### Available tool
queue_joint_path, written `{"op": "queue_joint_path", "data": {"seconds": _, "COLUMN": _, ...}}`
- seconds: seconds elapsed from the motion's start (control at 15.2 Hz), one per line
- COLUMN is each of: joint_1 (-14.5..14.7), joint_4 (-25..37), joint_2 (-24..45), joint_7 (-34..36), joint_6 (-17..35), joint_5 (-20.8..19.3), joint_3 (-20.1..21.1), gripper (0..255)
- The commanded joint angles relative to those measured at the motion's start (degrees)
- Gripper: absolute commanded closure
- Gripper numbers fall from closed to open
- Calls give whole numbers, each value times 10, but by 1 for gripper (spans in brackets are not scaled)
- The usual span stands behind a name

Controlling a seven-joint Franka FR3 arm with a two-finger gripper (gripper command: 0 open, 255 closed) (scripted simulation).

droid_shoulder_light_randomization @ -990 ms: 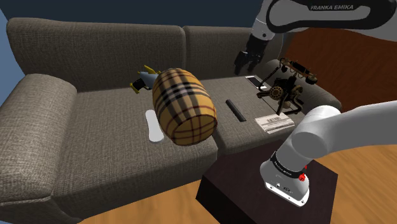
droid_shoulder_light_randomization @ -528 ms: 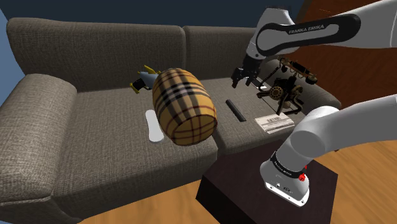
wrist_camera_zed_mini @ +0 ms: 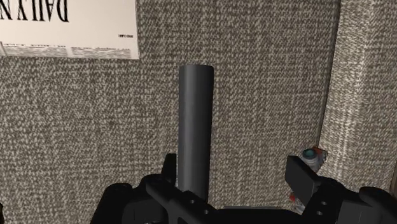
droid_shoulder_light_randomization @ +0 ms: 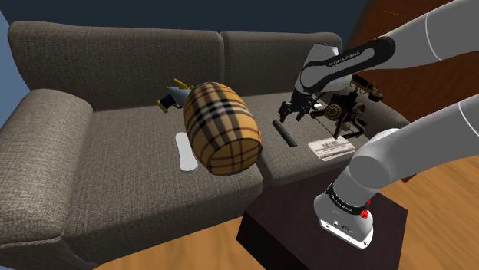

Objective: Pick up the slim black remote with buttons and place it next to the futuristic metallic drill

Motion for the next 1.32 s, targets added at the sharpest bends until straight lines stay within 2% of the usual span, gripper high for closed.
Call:
{"op": "queue_joint_path", "data": {"seconds": 0.0, "joint_1": -4, "joint_4": -4, "joint_2": 38, "joint_7": -6, "joint_6": 39, "joint_5": 6, "joint_3": -15, "gripper": 0}}
{"op": "queue_joint_path", "data": {"seconds": 0.2, "joint_1": -3, "joint_4": -12, "joint_2": 97, "joint_7": -19, "joint_6": 97, "joint_5": 25, "joint_3": -35, "gripper": 0}}
{"op": "queue_joint_path", "data": {"seconds": 0.66, "joint_1": 21, "joint_4": -19, "joint_2": 166, "joint_7": -52, "joint_6": 171, "joint_5": 71, "joint_3": -47, "gripper": 0}}
{"op": "queue_joint_path", "data": {"seconds": 1.19, "joint_1": 23, "joint_4": -20, "joint_2": 173, "joint_7": -56, "joint_6": 177, "joint_5": 77, "joint_3": -47, "gripper": 0}}
{"op": "queue_joint_path", "data": {"seconds": 1.25, "joint_1": 23, "joint_4": -20, "joint_2": 173, "joint_7": -56, "joint_6": 177, "joint_5": 77, "joint_3": -47, "gripper": 255}}
